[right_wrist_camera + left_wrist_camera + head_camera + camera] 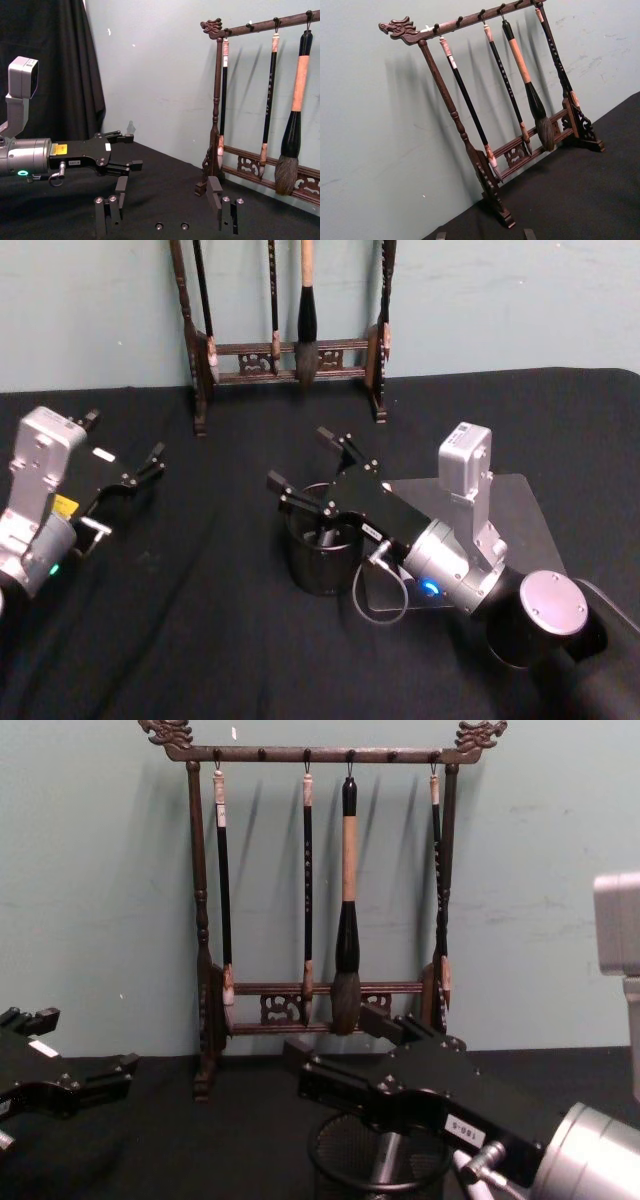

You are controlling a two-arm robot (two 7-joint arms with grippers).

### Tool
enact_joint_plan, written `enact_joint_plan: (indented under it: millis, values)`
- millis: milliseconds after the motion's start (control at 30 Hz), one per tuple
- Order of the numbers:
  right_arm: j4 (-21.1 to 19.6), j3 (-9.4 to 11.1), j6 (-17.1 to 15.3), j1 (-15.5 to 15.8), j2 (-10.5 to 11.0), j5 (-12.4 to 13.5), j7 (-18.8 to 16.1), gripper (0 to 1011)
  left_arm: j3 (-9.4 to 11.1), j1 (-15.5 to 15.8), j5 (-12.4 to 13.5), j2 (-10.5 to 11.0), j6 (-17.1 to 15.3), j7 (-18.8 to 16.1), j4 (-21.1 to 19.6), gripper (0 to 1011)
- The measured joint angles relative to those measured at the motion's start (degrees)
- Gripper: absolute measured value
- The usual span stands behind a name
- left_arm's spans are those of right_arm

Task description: Pick up the water-based marker from the table and place it into the pen holder.

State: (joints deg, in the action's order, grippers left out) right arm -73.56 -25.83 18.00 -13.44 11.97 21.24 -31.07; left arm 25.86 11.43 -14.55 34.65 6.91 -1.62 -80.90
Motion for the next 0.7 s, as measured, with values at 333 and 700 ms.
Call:
enact_joint_plan:
  millis: [333,700]
  values:
    - [-6.3,1.5,-5.8,1.2,2.8,-1.0,3.5,1002,0.0,0.0,0.0,0.0,0.0,0.0,0.0,1001]
    - [-15.2,5.7,-16.0,3.3,7.2,-1.0,9.2,1002,0.0,0.0,0.0,0.0,0.0,0.0,0.0,1001]
